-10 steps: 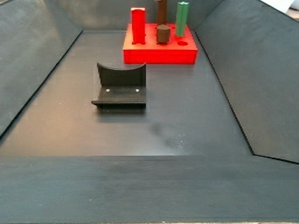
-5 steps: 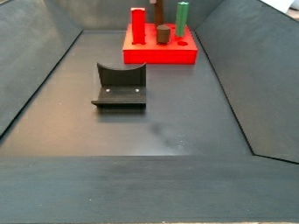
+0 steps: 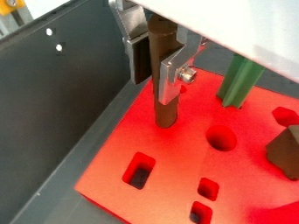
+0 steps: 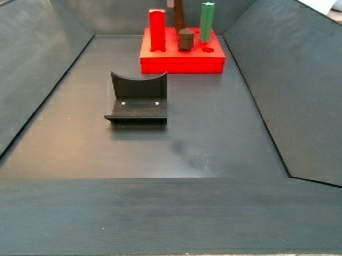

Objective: Pick up the oval object. Move up. Move to above the board. Insert the oval object.
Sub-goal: Insert the oval object.

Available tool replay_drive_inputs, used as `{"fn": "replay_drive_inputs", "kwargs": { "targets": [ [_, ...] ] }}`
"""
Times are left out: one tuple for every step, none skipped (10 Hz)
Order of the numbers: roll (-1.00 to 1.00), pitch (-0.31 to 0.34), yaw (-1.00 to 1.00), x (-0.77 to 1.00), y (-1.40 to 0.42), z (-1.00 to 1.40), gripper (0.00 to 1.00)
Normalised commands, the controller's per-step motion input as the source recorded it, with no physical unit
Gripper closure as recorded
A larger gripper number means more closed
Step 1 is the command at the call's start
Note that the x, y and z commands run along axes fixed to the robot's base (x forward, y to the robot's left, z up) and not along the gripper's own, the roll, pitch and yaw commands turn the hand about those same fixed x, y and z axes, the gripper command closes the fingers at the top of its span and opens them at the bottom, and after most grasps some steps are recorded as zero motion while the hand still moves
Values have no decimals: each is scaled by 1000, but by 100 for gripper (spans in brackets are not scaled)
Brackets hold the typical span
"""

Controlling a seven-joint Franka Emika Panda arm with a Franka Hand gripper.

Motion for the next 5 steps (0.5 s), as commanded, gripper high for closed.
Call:
{"fn": "replay_drive_inputs", "kwargs": {
  "targets": [
    [74, -89, 283, -169, 160, -443, 100],
    [116, -130, 200, -326, 71, -457, 100],
    [240, -110, 171, -449, 89, -443, 100],
    [213, -34, 146, -243, 0, -309, 100],
    [-3, -19, 0, -43, 0, -6, 100]
  ]
}}
